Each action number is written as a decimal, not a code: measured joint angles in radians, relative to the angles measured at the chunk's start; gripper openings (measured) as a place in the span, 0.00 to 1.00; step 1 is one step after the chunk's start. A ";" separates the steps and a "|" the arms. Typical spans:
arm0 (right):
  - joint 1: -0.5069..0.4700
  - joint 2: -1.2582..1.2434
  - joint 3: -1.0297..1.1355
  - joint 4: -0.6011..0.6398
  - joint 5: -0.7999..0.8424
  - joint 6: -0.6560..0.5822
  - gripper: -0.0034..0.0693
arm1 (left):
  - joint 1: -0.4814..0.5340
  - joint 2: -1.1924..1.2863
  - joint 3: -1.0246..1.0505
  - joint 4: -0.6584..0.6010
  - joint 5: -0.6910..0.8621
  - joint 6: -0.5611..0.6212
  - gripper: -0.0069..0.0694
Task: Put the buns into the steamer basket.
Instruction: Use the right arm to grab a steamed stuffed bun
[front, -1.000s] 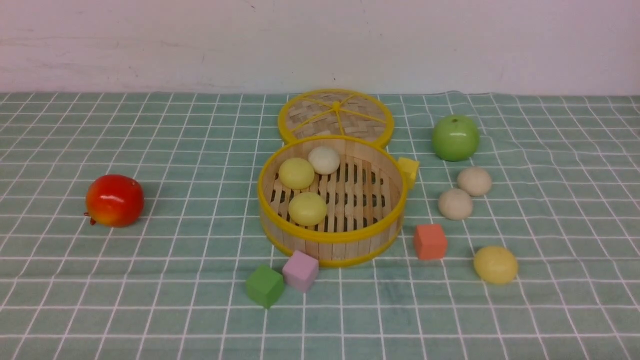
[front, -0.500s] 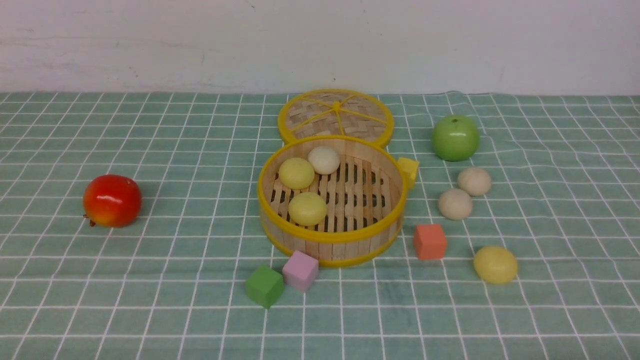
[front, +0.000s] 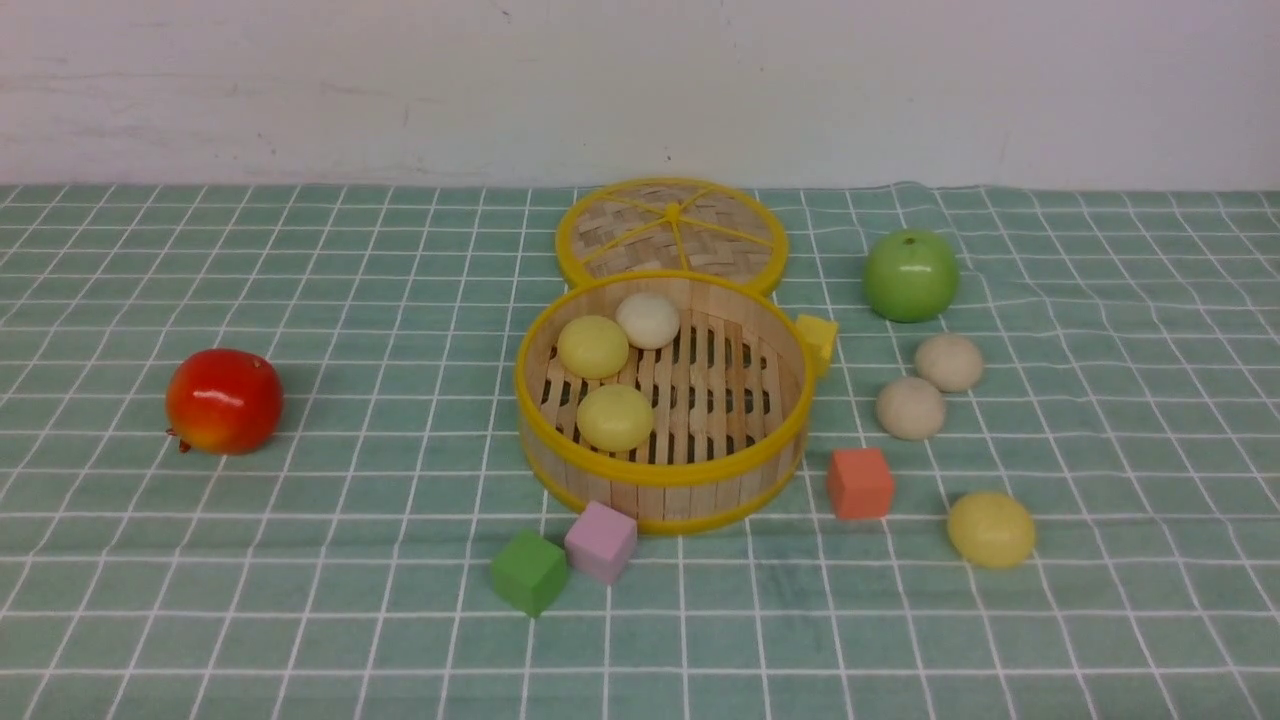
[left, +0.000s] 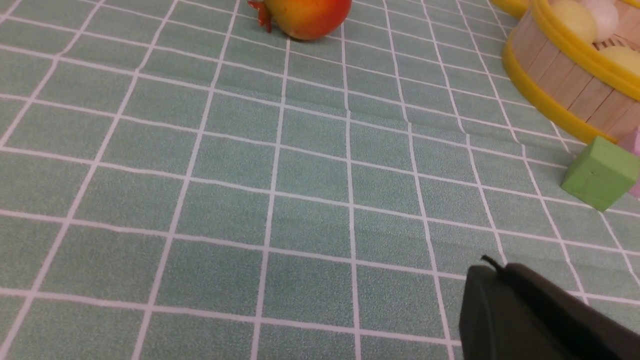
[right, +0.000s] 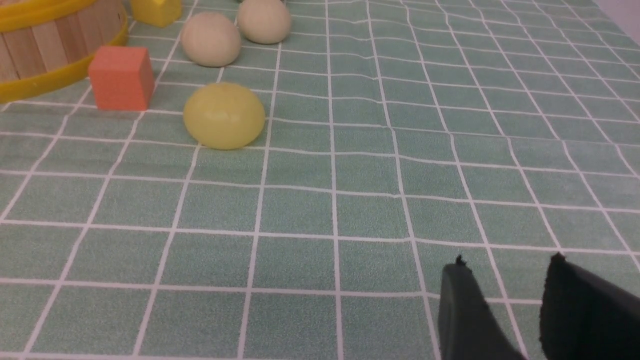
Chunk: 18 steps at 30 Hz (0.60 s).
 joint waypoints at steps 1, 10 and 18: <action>0.000 0.000 0.000 0.000 0.000 0.000 0.38 | 0.000 0.000 0.000 0.000 0.000 0.000 0.10; 0.000 0.000 0.000 0.000 0.000 0.000 0.38 | 0.000 0.000 0.000 0.000 -0.001 0.000 0.11; 0.000 0.000 0.000 0.000 0.000 0.000 0.38 | 0.000 0.000 0.000 0.000 -0.001 0.000 0.12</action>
